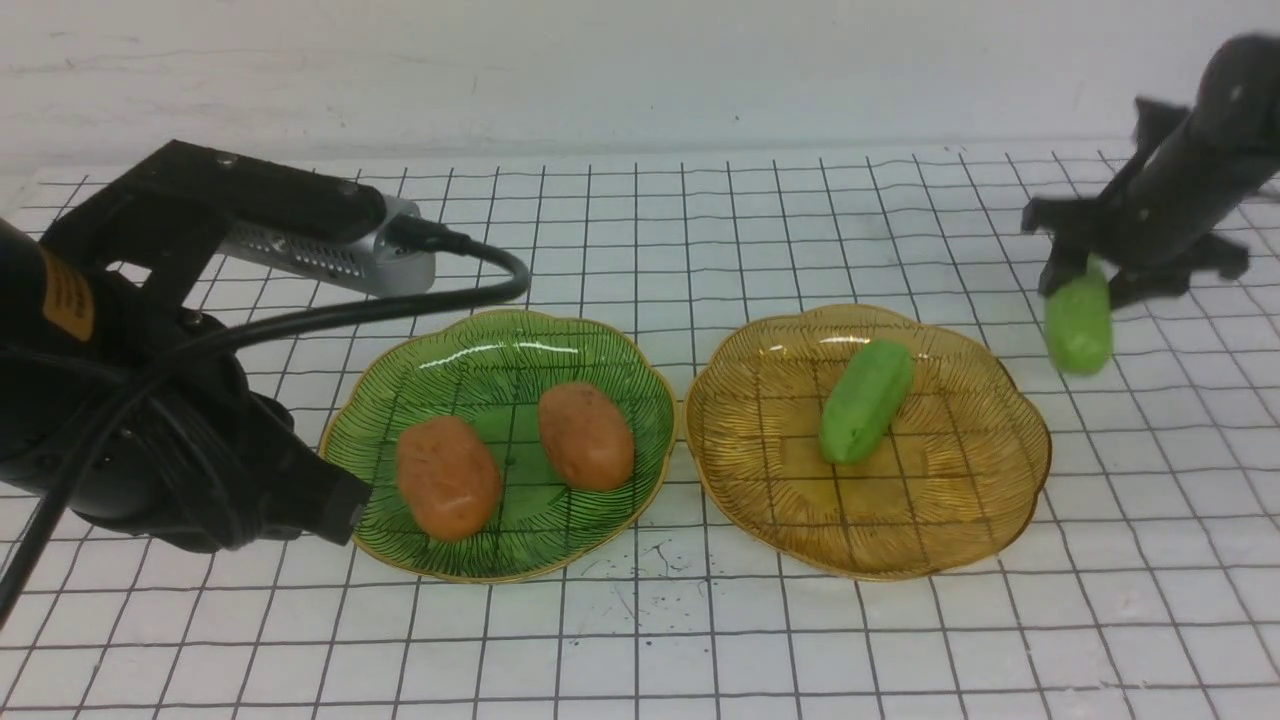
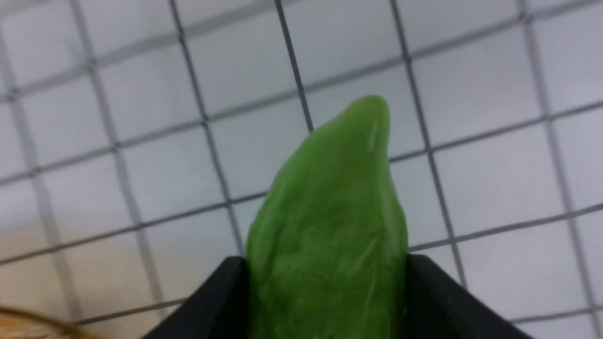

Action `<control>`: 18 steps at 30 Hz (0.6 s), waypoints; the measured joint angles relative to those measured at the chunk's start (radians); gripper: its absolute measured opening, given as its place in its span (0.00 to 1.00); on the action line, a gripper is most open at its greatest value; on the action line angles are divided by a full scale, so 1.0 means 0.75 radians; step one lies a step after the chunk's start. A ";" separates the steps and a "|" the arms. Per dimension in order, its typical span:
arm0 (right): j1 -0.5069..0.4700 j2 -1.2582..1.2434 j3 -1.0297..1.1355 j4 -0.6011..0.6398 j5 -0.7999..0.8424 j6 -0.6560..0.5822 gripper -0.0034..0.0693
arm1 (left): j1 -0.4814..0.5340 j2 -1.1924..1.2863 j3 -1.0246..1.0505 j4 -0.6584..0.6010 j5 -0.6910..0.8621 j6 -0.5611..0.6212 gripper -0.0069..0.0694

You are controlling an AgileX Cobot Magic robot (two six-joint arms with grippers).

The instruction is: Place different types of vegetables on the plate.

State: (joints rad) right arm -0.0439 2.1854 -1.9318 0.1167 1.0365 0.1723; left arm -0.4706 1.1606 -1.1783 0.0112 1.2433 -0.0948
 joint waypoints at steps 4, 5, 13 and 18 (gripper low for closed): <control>0.002 -0.077 -0.146 0.133 0.220 -0.058 0.57 | 0.000 -0.003 0.000 0.002 0.000 -0.001 0.08; 0.003 -0.082 -0.159 0.158 0.234 -0.081 0.57 | 0.000 -0.003 0.000 0.002 0.000 -0.001 0.08; 0.066 -0.088 0.035 0.304 0.261 -0.156 0.57 | 0.000 -0.003 0.000 0.003 0.000 -0.003 0.08; 0.125 -0.088 0.232 0.303 0.262 -0.164 0.57 | 0.000 -0.003 0.000 0.004 0.001 -0.003 0.08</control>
State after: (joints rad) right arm 0.0502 2.1194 -1.7581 0.3441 1.2328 0.0491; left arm -0.4706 1.1586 -1.1783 0.0143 1.2443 -0.0968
